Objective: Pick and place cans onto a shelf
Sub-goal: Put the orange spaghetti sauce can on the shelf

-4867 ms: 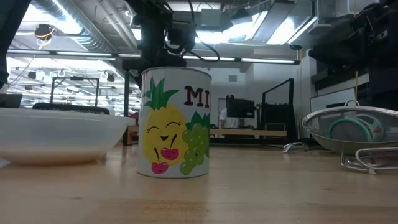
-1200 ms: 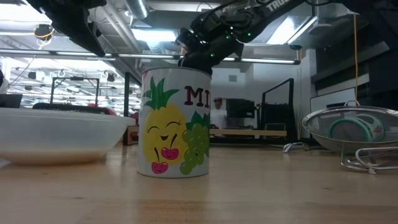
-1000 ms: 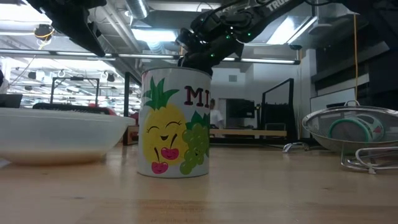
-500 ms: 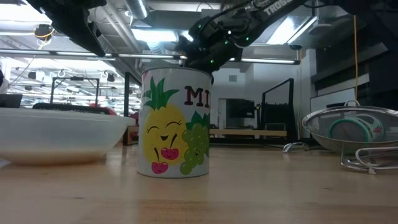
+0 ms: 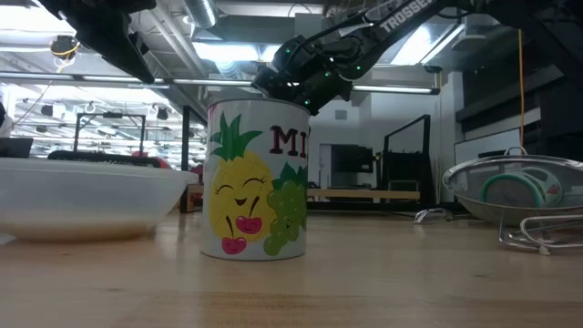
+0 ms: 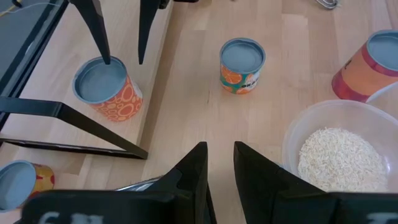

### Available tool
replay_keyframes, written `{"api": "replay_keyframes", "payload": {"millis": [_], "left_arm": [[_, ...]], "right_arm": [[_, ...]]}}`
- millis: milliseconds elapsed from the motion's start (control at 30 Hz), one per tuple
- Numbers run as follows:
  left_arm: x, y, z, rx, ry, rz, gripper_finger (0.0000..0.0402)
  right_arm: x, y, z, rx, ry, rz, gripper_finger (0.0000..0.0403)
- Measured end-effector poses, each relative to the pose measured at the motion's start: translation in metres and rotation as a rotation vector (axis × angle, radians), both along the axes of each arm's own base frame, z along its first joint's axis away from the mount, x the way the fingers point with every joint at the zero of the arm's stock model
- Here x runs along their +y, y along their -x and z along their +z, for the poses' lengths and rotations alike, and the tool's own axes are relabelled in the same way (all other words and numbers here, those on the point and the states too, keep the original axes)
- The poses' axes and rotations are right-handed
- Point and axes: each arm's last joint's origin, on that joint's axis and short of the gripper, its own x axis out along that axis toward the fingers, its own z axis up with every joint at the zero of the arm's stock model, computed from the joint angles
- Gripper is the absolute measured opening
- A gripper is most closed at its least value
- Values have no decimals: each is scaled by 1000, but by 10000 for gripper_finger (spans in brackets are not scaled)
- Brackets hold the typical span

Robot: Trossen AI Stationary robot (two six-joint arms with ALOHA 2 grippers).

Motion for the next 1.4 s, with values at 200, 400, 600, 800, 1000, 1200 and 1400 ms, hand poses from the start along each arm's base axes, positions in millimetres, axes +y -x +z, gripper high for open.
{"api": "replay_keyframes", "payload": {"millis": [200,400,600,800,1000,1200,1400], "left_arm": [[0,0,0,0,0,0,71],[0,0,0,0,0,0,71],[0,0,0,0,0,0,71],[0,0,0,0,0,0,71],[0,0,0,0,0,0,71],[0,0,0,0,0,0,71],[0,0,0,0,0,0,71]], "right_arm": [[-2,-4,-11,3,13,-14,160],[-3,-6,-16,7,15,-17,160],[-3,-7,-16,1,15,-22,159],[-3,-6,-17,3,14,-23,159],[-3,-6,-17,3,13,-24,158],[-3,-6,-17,4,13,-28,99],[-3,-6,-18,9,8,-23,46]]}}
